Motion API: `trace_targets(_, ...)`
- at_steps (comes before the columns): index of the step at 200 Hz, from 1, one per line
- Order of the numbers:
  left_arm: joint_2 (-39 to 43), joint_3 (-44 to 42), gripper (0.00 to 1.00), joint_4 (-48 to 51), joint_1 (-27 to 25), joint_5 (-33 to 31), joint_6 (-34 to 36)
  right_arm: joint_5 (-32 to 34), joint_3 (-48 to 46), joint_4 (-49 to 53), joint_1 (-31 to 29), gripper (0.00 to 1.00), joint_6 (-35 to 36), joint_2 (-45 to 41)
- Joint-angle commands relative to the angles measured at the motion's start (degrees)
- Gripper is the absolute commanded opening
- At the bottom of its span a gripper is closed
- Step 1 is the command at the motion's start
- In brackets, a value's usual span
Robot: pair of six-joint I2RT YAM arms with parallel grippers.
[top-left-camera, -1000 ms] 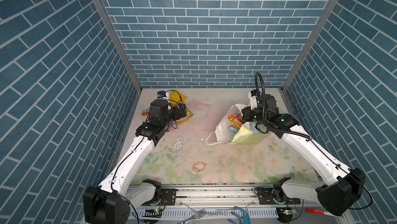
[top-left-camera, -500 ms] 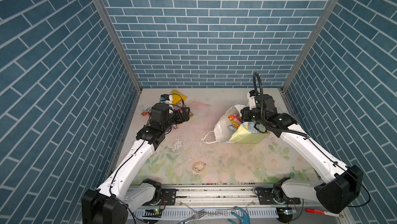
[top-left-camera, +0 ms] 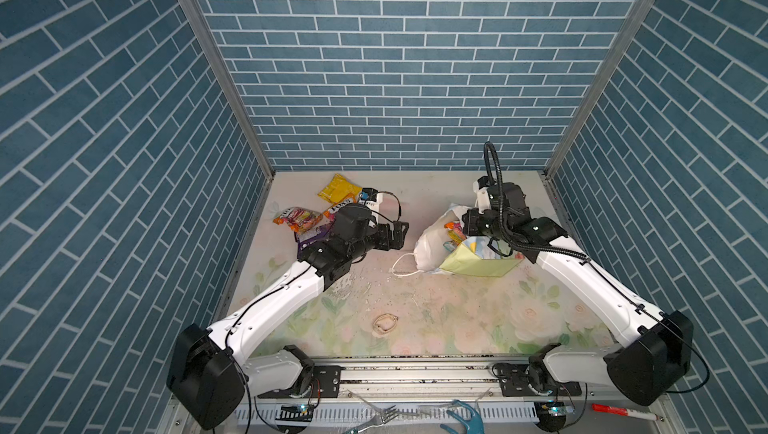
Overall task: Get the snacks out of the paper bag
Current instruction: 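Reach the left gripper back into the bag held open by the right gripper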
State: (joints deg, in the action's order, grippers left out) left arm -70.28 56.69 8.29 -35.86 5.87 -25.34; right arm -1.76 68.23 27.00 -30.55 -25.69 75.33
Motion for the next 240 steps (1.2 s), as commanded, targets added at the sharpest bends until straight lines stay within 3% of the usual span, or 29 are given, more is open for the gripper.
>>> trace_targets(1,-0.7,4.3,1.00,0.5,-0.6,2.8,1.2,0.9,1.7,0.4,0.0,0.00,-0.4,0.8)
trace_targets(85,2.5,7.9,1.00,2.4,-0.6,1.9,-6.3,-1.2,4.3,4.2,0.0,0.00,-0.3,3.3)
trace_targets(240,3.1,7.5,1.00,2.0,-0.7,-2.0,-2.2,-1.4,6.1,5.9,0.0,0.00,-1.0,6.1)
